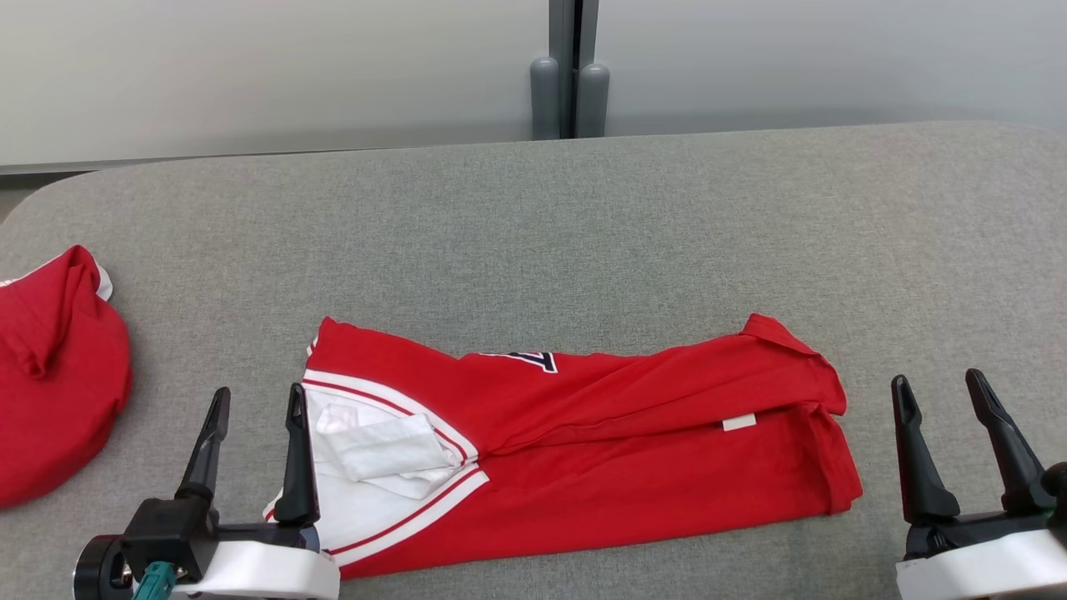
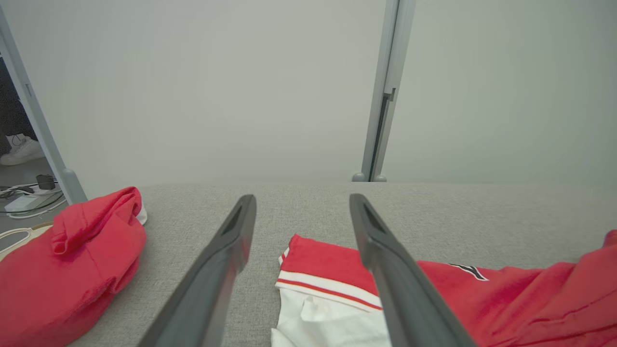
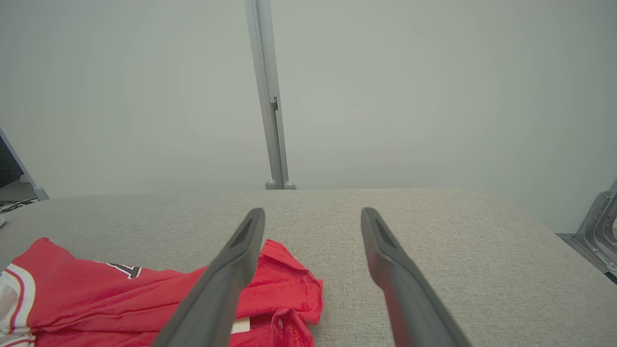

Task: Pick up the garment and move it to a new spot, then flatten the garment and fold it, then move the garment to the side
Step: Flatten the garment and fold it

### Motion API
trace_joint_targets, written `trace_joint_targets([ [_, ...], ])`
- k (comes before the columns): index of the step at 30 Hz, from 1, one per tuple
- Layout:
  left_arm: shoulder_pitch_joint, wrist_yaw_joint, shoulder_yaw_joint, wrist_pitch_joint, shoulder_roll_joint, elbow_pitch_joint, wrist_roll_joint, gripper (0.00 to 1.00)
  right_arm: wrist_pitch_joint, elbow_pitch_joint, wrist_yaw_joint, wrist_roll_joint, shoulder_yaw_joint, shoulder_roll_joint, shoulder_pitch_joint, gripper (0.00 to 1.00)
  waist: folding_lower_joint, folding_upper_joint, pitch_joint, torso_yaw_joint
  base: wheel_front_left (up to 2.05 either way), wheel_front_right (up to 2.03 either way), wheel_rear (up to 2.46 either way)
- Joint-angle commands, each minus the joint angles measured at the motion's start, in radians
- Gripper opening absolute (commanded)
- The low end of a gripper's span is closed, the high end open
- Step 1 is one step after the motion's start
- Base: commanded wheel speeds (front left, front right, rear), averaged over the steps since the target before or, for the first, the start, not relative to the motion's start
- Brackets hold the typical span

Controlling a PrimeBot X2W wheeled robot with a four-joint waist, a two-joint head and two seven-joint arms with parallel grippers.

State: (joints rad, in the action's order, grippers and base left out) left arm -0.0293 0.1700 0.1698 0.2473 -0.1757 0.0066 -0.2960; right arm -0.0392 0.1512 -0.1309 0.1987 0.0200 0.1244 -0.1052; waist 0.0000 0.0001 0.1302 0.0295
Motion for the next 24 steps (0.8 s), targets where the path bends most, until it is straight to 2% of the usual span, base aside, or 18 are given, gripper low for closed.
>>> trace_joint_targets([
  [1, -0.006, 0.008, -0.001, 0.001, -0.006, -0.006, 0.004, 1.00, 0.005, 0.009, 0.000, 0.004, -0.001, 0.003, -0.011, 1.00, 0.0000, -0.0001, 0.002, 0.001, 0.00, 0.00, 0.00],
  [13, 0.034, 0.017, 0.014, 0.003, 0.000, -0.029, 0.010, 1.00, 0.019, 0.016, 0.000, 0.016, 0.013, 0.012, 0.025, 1.00, 0.0000, -0.0001, 0.051, 0.022, 0.00, 0.00, 0.00],
  [17, 0.058, 0.016, 0.025, 0.005, 0.007, -0.040, 0.018, 1.00, 0.029, -0.013, 0.000, 0.018, 0.025, 0.019, 0.045, 1.00, 0.0000, -0.0001, 0.088, 0.039, 0.00, 0.00, 0.00],
  [24, 0.129, -0.001, 0.060, 0.010, 0.029, -0.048, 0.034, 1.00, 0.044, -0.151, 0.000, 0.036, 0.008, 0.034, 0.127, 1.00, 0.0000, -0.0001, 0.188, 0.088, 0.00, 0.00, 0.00],
])
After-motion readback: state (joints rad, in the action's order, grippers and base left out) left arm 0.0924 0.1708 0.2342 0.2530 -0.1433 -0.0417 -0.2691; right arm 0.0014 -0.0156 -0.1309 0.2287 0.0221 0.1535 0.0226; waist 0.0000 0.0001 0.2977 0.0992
